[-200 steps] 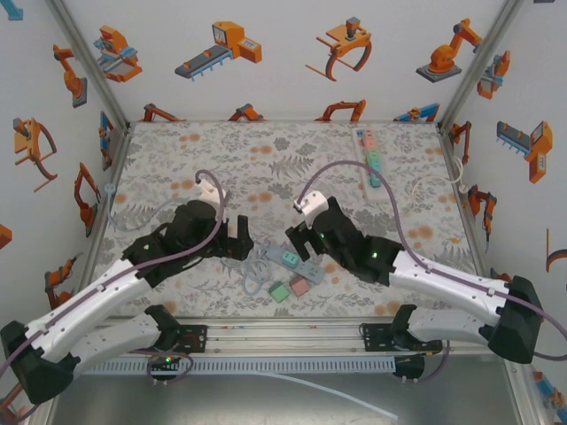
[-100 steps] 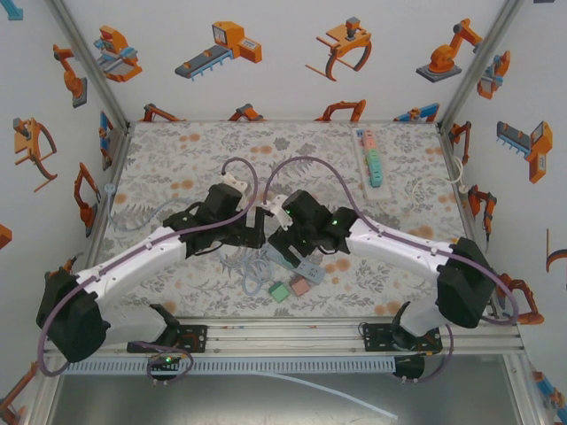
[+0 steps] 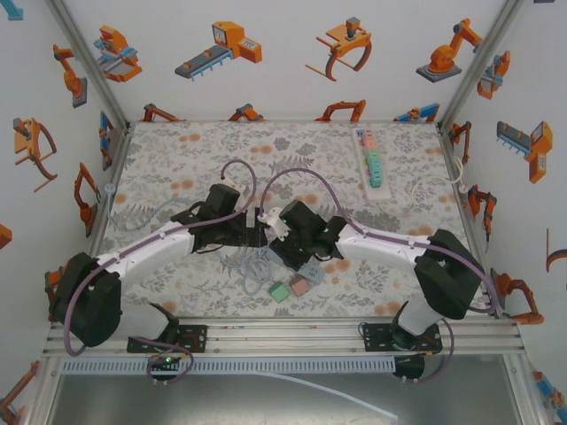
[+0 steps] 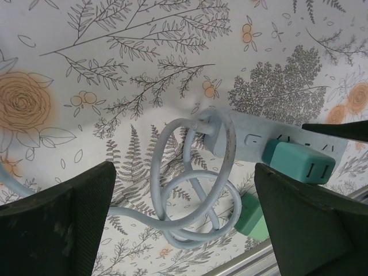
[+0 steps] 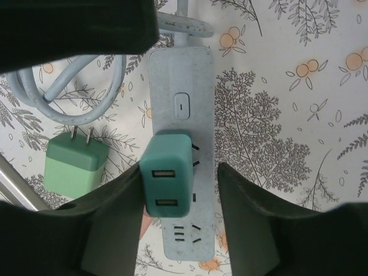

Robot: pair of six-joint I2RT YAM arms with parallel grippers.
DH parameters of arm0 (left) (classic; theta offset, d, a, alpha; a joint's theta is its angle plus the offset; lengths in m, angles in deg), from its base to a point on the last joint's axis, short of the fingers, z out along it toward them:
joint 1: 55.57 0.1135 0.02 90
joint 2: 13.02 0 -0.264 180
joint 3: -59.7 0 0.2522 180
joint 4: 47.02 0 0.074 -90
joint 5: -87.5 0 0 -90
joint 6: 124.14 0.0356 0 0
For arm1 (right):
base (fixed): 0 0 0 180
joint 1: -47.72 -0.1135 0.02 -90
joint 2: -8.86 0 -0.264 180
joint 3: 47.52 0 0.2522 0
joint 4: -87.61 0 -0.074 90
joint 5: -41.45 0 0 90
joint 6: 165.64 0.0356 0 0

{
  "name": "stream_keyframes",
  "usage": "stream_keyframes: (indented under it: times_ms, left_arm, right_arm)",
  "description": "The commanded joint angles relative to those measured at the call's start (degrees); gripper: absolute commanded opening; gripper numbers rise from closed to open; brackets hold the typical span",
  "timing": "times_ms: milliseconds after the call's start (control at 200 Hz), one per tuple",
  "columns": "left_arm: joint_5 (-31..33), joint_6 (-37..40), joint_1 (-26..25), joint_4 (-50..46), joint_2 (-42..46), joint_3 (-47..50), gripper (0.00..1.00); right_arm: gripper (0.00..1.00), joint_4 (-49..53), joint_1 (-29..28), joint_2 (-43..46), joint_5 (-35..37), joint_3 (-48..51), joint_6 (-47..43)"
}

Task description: Pull the plug off the socket

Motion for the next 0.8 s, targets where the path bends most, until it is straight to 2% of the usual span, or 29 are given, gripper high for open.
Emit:
stream_keyframes:
  times_ms: [0, 340, 791]
  left_arm:
    - [-1.99, -2.58, 0.27, 2.88, -2.02, 0.64, 0.99]
    - [-3.8, -5.45, -0.38, 6.22, -8.21, 0.94, 0.87]
    - [0.01, -10.15, -4.42, 4.04, -12.57, 4.72, 0.73]
  right_arm:
    - [0.42, -4.12, -0.14, -0.11, -0.93, 1.1, -1.31]
    - [0.29, -9.31, -1.12, 3.09, -3.23, 5.28, -3.75]
    - [0.13, -13.75, -3.13, 4.41, -1.12, 6.75, -7.27]
